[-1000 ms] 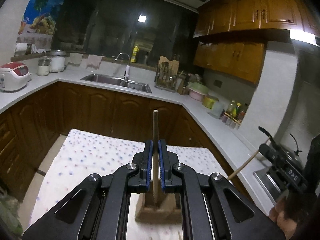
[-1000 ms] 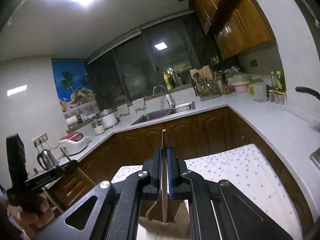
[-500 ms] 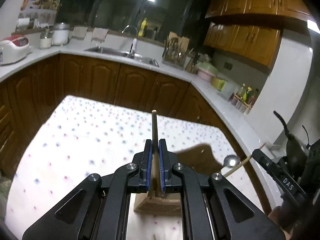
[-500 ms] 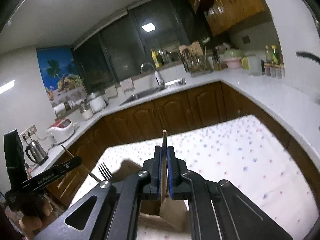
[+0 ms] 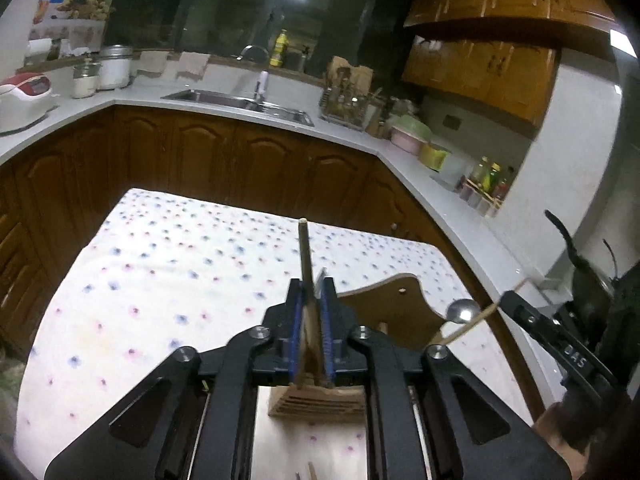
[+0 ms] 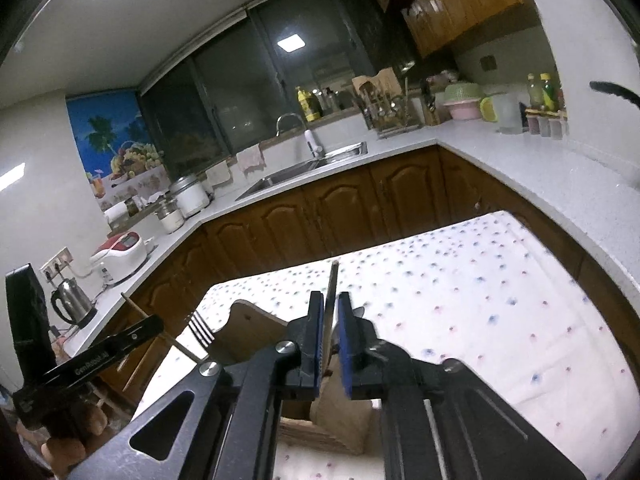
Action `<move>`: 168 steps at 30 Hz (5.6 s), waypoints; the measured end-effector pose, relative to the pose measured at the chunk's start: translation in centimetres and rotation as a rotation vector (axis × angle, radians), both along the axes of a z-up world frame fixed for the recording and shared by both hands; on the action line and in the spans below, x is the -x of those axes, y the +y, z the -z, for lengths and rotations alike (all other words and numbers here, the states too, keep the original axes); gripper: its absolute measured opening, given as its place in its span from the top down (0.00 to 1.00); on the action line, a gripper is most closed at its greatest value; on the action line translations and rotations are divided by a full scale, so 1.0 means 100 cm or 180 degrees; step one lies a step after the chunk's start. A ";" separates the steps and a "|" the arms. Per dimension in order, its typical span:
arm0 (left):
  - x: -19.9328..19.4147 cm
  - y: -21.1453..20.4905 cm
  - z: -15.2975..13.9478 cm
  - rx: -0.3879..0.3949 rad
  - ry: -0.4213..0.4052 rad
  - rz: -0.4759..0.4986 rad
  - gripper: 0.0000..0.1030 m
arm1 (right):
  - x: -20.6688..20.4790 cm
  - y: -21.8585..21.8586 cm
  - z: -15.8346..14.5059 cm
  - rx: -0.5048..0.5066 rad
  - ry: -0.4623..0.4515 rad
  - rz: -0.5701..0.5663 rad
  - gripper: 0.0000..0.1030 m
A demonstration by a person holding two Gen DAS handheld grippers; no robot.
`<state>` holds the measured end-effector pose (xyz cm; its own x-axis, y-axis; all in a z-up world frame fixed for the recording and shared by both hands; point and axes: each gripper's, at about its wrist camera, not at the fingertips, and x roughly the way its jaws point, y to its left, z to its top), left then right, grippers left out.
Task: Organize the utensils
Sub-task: 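Lower the chopstick into the holder with the left tool while the right tool releases its chopstick there, then grasp a wooden chopstick with the left tool while the right tool grasps another chopstick, then carry the chopstick to the holder with the left tool while the right tool lowers its chopstick in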
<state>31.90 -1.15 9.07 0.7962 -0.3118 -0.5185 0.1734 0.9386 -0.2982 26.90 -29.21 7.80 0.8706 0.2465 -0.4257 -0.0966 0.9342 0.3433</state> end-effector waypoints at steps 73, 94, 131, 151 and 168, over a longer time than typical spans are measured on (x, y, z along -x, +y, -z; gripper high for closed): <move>0.125 -0.028 0.160 -0.0628 0.1298 0.0140 0.58 | 0.148 -0.012 0.114 0.0004 0.0817 -0.0164 0.50; 0.112 -0.033 0.160 -0.0937 0.1273 0.0262 0.88 | 0.058 0.050 0.149 0.0548 0.1333 -0.0629 0.72; 0.113 -0.035 0.163 -0.1238 0.1225 0.0416 0.91 | 0.126 0.024 0.075 0.0055 0.0799 -0.0613 0.95; 0.169 0.023 0.032 -0.0213 0.0407 0.0287 0.96 | 0.158 0.010 0.019 -0.0040 0.0272 -0.0519 0.95; 0.175 0.031 -0.007 -0.0107 0.0073 0.0214 0.96 | 0.163 0.002 -0.017 0.0011 -0.0075 -0.0442 0.95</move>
<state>14.38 1.99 9.72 0.7618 -0.3463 -0.5475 0.2299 0.9346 -0.2713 10.59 -29.04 9.47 0.8380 0.3640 -0.4064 -0.2332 0.9124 0.3364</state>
